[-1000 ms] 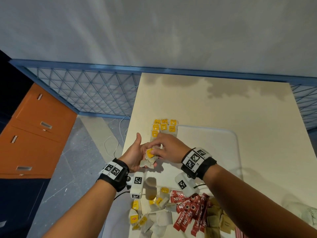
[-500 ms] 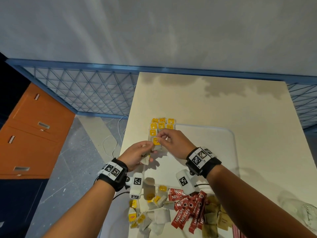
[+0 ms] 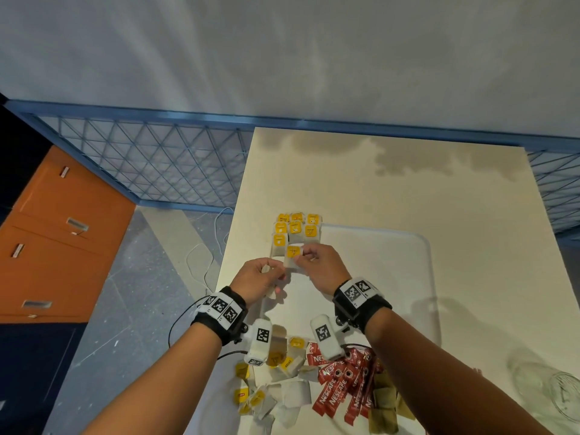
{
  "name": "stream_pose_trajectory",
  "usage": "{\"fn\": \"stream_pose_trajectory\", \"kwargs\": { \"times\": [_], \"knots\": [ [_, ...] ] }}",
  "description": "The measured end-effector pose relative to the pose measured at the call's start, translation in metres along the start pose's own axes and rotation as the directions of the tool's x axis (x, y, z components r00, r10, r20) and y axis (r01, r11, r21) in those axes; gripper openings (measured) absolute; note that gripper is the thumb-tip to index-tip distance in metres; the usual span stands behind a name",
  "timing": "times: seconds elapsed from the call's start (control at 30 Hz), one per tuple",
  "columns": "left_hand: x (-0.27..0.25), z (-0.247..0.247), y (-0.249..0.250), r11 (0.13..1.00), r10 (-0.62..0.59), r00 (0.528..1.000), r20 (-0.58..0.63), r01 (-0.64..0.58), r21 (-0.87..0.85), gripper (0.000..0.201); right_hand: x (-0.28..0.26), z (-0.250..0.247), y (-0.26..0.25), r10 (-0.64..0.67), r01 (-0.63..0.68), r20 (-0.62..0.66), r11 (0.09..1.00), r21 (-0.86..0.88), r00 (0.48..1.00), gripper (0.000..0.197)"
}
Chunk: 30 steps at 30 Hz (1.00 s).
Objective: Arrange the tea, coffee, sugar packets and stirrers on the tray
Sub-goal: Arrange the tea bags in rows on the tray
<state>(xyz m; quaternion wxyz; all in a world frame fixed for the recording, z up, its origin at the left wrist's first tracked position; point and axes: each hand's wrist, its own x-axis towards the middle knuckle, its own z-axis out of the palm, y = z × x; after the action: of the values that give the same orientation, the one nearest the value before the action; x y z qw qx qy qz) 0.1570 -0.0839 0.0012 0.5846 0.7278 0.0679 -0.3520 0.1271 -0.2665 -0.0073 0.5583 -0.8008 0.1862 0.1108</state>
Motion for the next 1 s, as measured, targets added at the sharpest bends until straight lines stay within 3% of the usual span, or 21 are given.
{"fn": "stream_pose_trajectory", "kwargs": {
  "times": [0.13, 0.5, 0.7, 0.77, 0.9, 1.0],
  "knots": [
    [0.012, -0.002, 0.001, 0.998, -0.031, 0.997, -0.076, 0.027, -0.051, 0.020, 0.014, -0.004, -0.010, -0.005, -0.011, -0.126, 0.992, -0.130, 0.992, 0.013],
    [0.031, 0.002, 0.014, 1.000, 0.001, 0.996, -0.088, 0.001, 0.018, 0.037, 0.031, 0.008, -0.012, 0.009, -0.062, -0.131, 0.911, -0.407, 0.991, 0.012],
    [0.027, 0.002, 0.017, 1.000, -0.015, 0.997, -0.081, 0.017, 0.019, 0.035, 0.031, 0.011, -0.014, 0.044, -0.106, -0.160, 0.911, -0.398, 0.986, 0.014],
    [0.024, 0.000, 0.018, 0.998, -0.052, 0.997, -0.055, 0.049, -0.047, 0.034, 0.028, 0.010, -0.015, 0.036, -0.089, -0.147, 0.925, -0.371, 0.989, 0.016],
    [0.015, -0.007, 0.021, 0.906, -0.176, 0.984, 0.011, 0.166, -0.389, 0.048, 0.012, 0.008, -0.023, -0.008, -0.010, -0.056, 0.949, -0.314, 0.998, 0.017],
    [0.006, -0.011, 0.024, 0.889, -0.193, 0.980, 0.051, 0.197, -0.413, 0.061, -0.008, 0.004, -0.032, -0.102, 0.099, -0.002, 0.972, -0.212, 0.995, 0.009]
  ]
}}
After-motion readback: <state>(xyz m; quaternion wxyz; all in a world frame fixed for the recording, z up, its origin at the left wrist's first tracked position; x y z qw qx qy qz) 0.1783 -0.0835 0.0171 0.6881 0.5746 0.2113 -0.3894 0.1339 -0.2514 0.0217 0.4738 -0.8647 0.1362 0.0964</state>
